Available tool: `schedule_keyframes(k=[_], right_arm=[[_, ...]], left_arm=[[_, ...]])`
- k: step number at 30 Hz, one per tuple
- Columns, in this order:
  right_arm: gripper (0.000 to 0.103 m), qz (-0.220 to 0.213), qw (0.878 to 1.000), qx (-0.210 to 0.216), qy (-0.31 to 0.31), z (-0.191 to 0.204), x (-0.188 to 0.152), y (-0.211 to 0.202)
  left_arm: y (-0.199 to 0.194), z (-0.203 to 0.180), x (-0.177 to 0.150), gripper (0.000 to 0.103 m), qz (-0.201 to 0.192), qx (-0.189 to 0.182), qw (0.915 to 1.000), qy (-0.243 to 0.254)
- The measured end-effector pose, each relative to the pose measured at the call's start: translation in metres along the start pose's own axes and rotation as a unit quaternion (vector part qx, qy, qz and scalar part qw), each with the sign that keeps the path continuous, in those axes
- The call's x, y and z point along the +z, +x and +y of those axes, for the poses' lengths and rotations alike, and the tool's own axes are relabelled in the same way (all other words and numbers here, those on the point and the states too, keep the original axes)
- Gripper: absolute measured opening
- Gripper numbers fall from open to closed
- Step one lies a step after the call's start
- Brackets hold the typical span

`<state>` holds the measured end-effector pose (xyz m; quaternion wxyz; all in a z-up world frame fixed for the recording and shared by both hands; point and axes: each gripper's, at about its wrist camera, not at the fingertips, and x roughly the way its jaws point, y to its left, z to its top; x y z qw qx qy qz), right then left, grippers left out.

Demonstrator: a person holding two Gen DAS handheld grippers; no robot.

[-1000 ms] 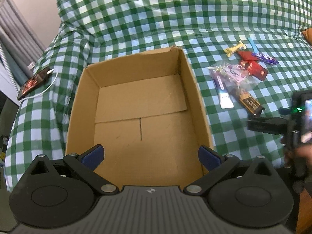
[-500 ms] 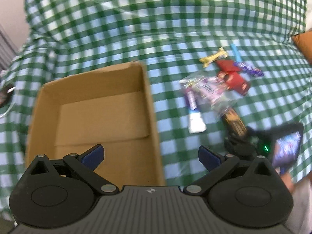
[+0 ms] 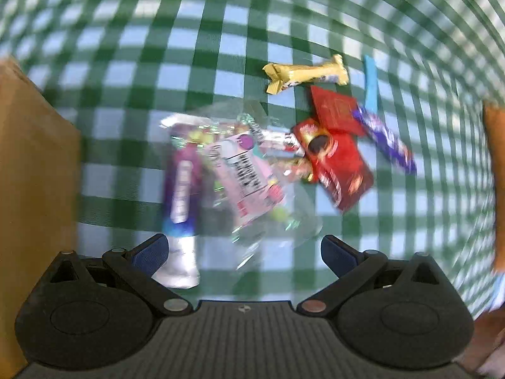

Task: Organize snacks
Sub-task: 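Grasp the dark cracker packet with the right tool while the left tool grasps the clear candy bag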

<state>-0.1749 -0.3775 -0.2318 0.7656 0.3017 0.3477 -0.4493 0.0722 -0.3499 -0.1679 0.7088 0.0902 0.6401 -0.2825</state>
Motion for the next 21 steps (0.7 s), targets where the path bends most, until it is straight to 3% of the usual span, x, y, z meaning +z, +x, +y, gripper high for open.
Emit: schedule_keyframes(k=[2, 7, 17, 21], right_arm=[[0.060, 0.001, 1.000, 0.007, 0.002, 0.000, -0.001, -0.007], [0.080, 0.003, 1.000, 0.019, -0.009, 0.008, -0.005, -0.007], [0.097, -0.008, 0.999, -0.007, -0.042, 0.021, -0.001, 0.007], [0.097, -0.012, 0.999, -0.011, -0.045, 0.021, 0.000, 0.008]], left_arm=[[0.019, -0.005, 0.006, 0.103, 0.017, -0.011, 0.9997, -0.012], [0.046, -0.022, 0.025, 0.103, 0.014, 0.019, 0.9997, -0.010], [0.079, -0.033, 0.054, 0.103, 0.060, 0.050, 0.9956, -0.052], [0.081, -0.022, 0.070, 0.103, 0.080, 0.031, 0.9916, -0.097]])
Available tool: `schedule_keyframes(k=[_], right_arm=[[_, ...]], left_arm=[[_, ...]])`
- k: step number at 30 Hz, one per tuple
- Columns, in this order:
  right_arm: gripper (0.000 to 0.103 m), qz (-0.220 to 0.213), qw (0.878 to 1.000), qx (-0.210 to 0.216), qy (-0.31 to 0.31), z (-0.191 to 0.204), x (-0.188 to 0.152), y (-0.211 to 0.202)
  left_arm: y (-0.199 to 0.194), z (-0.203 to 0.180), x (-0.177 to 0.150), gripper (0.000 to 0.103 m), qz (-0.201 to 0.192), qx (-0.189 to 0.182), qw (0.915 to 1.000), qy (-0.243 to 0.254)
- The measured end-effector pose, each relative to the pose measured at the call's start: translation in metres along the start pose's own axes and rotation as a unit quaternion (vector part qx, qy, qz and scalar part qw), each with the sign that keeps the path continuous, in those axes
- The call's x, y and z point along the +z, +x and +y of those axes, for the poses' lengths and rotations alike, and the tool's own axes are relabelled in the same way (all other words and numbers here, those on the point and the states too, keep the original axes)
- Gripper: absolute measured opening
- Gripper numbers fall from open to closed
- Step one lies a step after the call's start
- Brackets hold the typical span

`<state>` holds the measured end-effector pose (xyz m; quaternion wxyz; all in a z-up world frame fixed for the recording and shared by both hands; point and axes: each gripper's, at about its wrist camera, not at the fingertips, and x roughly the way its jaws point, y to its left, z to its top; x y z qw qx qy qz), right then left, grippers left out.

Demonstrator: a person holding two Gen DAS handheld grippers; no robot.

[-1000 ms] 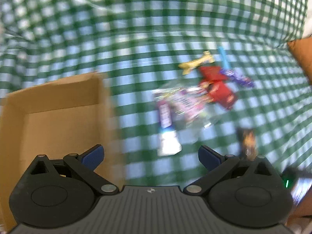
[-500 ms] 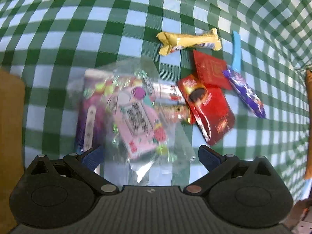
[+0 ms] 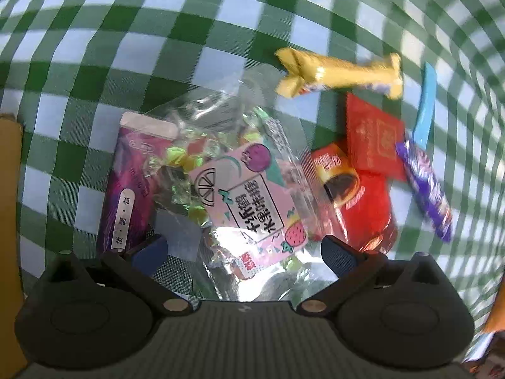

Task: Organize snacks
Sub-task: 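Grasp the dark cracker packet with the right tool while the left tool grasps the clear candy bag, then carry the candy bag and cracker packet over the cardboard box with both tools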

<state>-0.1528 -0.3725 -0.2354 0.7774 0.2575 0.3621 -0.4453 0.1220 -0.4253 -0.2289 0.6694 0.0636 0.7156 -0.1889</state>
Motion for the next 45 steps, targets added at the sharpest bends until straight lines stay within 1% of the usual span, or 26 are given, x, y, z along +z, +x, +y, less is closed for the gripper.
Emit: schedule_keyframes(k=[2, 4, 6, 7, 9, 12, 15, 16, 18, 19, 20, 21, 22, 23, 25, 29, 32, 33, 36, 39, 41, 43, 45], right_arm=[[0.097, -0.001, 1.000, 0.002, 0.002, 0.000, 0.000, -0.001], [0.097, -0.001, 1.000, 0.003, 0.002, -0.001, 0.000, -0.001], [0.098, -0.001, 1.000, 0.003, 0.000, 0.000, 0.000, -0.001], [0.099, -0.001, 1.000, 0.004, -0.002, 0.001, 0.000, 0.000], [0.100, 0.000, 1.000, 0.006, -0.003, 0.002, 0.000, 0.001], [0.102, 0.000, 1.000, 0.010, -0.009, 0.004, 0.001, 0.002], [0.103, 0.001, 1.000, 0.009, -0.012, 0.006, 0.000, 0.003], [0.103, 0.001, 1.000, 0.010, -0.011, 0.006, 0.000, 0.003], [0.103, -0.001, 1.000, 0.011, -0.011, 0.007, -0.001, 0.003], [0.098, -0.002, 1.000, 0.010, -0.012, 0.007, 0.000, 0.003], [0.092, -0.007, 1.000, 0.002, -0.012, 0.006, 0.000, 0.001], [0.074, -0.015, 1.000, -0.005, -0.013, 0.006, 0.000, -0.001], [0.050, -0.023, 1.000, -0.010, -0.015, 0.005, 0.000, -0.004], [0.042, -0.028, 0.999, -0.014, -0.016, 0.004, 0.000, -0.007], [0.042, -0.024, 1.000, 0.002, -0.008, -0.002, 0.001, -0.010], [0.042, -0.032, 0.999, 0.008, 0.008, -0.012, 0.006, -0.025], [0.042, -0.049, 0.999, 0.013, 0.014, -0.018, 0.010, -0.045], [0.042, -0.054, 0.998, 0.014, 0.015, -0.019, 0.011, -0.052], [0.042, -0.073, 0.997, 0.024, 0.016, -0.024, 0.014, -0.077], [0.042, -0.090, 0.995, 0.036, 0.011, -0.027, 0.011, -0.105], [0.042, -0.099, 0.994, 0.047, 0.005, -0.028, 0.008, -0.124], [0.042, -0.105, 0.993, 0.058, -0.005, -0.026, 0.003, -0.143], [0.042, -0.106, 0.992, 0.070, -0.010, -0.024, -0.002, -0.160]], left_arm=[[-0.002, 0.014, 0.013, 0.103, 0.011, -0.021, 0.9983, -0.053], [-0.001, 0.029, 0.021, 0.103, 0.014, -0.041, 0.9922, -0.117], [0.001, 0.037, 0.029, 0.103, 0.024, -0.048, 0.9865, -0.155], [0.003, 0.037, 0.033, 0.103, 0.029, -0.045, 0.9854, -0.162], [0.007, 0.032, 0.039, 0.103, 0.035, -0.029, 0.9864, -0.158], [0.011, 0.013, 0.050, 0.103, 0.042, 0.010, 0.9885, -0.145], [0.012, 0.002, 0.060, 0.103, 0.041, 0.031, 0.9864, -0.156], [0.013, -0.004, 0.058, 0.103, 0.043, 0.036, 0.9864, -0.155], [0.007, -0.008, 0.057, 0.103, 0.032, 0.033, 0.9895, -0.137], [0.000, -0.011, 0.055, 0.095, 0.015, 0.035, 0.9921, -0.120], [-0.006, -0.011, 0.051, 0.085, 0.002, 0.037, 0.9935, -0.107], [-0.013, -0.009, 0.045, 0.077, -0.009, 0.027, 0.9946, -0.100], [-0.019, -0.005, 0.040, 0.062, -0.017, 0.012, 0.9956, -0.092], [-0.023, -0.001, 0.036, 0.056, -0.017, 0.002, 0.9960, -0.088], [-0.031, 0.009, 0.027, 0.050, -0.017, -0.016, 0.9962, -0.084], [-0.043, 0.022, 0.001, 0.050, -0.030, -0.040, 0.9977, -0.046], [-0.062, 0.027, -0.031, 0.050, -0.045, -0.081, 0.9956, -0.012], [-0.075, 0.033, -0.038, 0.050, -0.049, -0.098, 0.9940, 0.001], [-0.110, 0.044, -0.062, 0.050, -0.070, -0.144, 0.9859, 0.049], [-0.152, 0.065, -0.097, 0.050, -0.091, -0.187, 0.9730, 0.101], [-0.176, 0.078, -0.119, 0.050, -0.103, -0.206, 0.9649, 0.126], [-0.200, 0.103, -0.145, 0.050, -0.125, -0.204, 0.9601, 0.145], [-0.221, 0.115, -0.170, 0.050, -0.164, -0.184, 0.9538, 0.171]])
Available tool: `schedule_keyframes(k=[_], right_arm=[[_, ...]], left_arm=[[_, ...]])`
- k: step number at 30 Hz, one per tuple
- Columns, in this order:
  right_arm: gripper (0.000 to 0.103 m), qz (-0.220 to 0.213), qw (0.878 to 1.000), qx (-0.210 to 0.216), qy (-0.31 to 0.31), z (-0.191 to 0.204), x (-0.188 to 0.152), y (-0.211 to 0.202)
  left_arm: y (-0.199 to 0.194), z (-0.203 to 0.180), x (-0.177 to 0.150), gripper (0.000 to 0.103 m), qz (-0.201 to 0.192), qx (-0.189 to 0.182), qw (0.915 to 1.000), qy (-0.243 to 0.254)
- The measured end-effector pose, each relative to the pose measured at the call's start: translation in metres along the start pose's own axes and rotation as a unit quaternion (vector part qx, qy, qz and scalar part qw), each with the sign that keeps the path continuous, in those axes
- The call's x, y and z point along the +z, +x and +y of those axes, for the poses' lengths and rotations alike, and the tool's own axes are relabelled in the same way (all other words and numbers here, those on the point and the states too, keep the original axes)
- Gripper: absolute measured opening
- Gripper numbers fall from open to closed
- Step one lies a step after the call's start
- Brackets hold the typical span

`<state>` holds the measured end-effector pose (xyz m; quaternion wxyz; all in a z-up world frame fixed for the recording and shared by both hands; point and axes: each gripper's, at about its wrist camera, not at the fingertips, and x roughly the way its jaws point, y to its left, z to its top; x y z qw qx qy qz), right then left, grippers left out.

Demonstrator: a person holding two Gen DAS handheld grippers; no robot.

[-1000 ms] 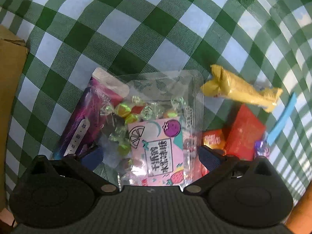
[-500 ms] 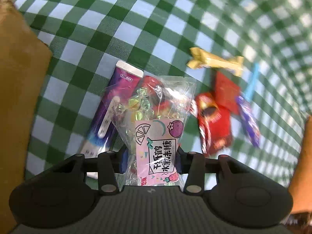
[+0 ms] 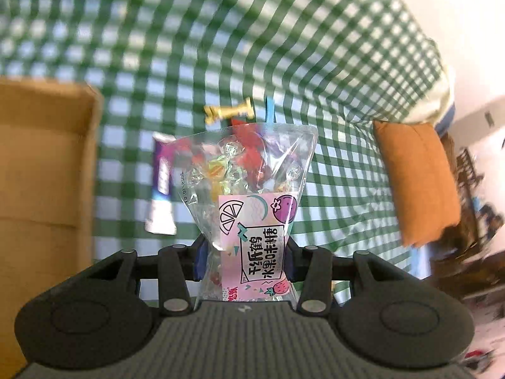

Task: Organize snacks
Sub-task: 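Carry the candy bag and cracker packet over the cardboard box with both tools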

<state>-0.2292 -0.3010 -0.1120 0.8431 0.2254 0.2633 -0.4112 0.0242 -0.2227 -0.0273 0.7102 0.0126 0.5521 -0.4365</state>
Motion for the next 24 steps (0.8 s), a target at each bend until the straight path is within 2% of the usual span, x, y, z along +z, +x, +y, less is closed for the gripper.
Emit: schedule_keyframes(k=[4, 9, 15, 24], right_arm=[[0.042, -0.001, 1.000, 0.026, -0.013, 0.014, -0.006, -0.032], [0.042, -0.001, 0.998, 0.052, -0.033, 0.032, -0.015, -0.068], [0.042, 0.003, 0.996, 0.075, -0.040, 0.052, -0.019, -0.099], [0.042, 0.014, 0.987, 0.140, -0.082, 0.104, -0.040, -0.154]], left_arm=[[-0.057, -0.007, -0.038, 0.050, -0.064, 0.036, 0.9945, 0.075], [-0.100, -0.003, -0.081, 0.050, -0.097, 0.055, 0.9869, 0.117], [-0.145, 0.015, -0.119, 0.050, -0.111, 0.081, 0.9833, 0.119], [-0.210, 0.066, -0.179, 0.050, -0.134, 0.122, 0.9790, 0.093]])
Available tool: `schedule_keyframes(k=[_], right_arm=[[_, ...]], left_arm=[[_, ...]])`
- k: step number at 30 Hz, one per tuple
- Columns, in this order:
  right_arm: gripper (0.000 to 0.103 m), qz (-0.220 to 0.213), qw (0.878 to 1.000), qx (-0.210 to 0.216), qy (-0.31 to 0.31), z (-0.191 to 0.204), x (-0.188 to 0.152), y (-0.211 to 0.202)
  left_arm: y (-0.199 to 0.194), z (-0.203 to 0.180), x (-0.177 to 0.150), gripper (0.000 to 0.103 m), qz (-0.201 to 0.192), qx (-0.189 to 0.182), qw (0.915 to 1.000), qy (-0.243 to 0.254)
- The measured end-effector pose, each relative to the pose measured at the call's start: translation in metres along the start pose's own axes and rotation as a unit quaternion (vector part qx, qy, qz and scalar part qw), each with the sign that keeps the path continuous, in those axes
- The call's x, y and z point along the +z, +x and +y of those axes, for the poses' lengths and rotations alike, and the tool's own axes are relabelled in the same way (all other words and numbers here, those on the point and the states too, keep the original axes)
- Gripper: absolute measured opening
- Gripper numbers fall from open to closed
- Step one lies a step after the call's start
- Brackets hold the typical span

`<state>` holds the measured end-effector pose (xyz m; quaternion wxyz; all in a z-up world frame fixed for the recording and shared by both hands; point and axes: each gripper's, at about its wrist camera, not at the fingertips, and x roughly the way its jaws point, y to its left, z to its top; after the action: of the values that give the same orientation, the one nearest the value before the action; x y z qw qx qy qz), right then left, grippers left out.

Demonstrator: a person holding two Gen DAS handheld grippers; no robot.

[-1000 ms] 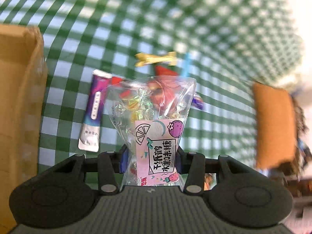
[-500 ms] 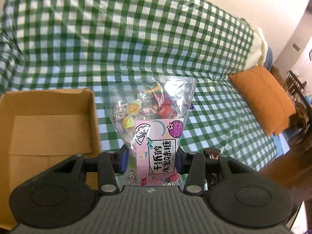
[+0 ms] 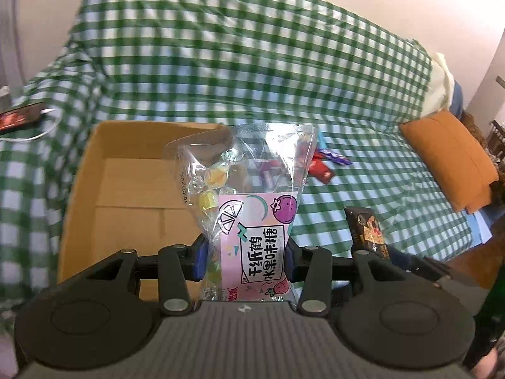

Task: Organize snacks
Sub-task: 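Carry the candy bag and cracker packet over the cardboard box with both tools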

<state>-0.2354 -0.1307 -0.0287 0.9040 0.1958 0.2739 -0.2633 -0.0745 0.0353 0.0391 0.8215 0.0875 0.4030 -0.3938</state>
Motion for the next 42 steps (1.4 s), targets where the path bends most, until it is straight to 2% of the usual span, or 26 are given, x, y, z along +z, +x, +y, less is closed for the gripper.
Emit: schedule_keyframes(k=[8, 14, 23, 29, 42], right_arm=[[0.042, 0.018, 0.997, 0.041, -0.059, 0.069, -0.024, -0.034], [0.042, 0.015, 0.995, 0.043, -0.091, 0.100, -0.035, -0.052], [0.042, 0.012, 0.992, 0.038, -0.117, 0.119, -0.043, -0.067], [0.042, 0.006, 0.990, 0.037, -0.133, 0.122, -0.045, -0.070], [0.042, 0.005, 0.990, 0.037, -0.137, 0.125, -0.044, -0.071]], left_arm=[[-0.036, 0.040, -0.036, 0.050, -0.029, 0.015, 0.9994, -0.010], [-0.054, 0.056, -0.057, 0.050, -0.047, 0.012, 0.9985, -0.027], [-0.072, 0.076, -0.072, 0.050, -0.059, 0.007, 0.9966, -0.057], [-0.082, 0.079, -0.075, 0.050, -0.070, 0.004, 0.9956, -0.061], [-0.083, 0.081, -0.076, 0.050, -0.068, 0.006, 0.9956, -0.064]])
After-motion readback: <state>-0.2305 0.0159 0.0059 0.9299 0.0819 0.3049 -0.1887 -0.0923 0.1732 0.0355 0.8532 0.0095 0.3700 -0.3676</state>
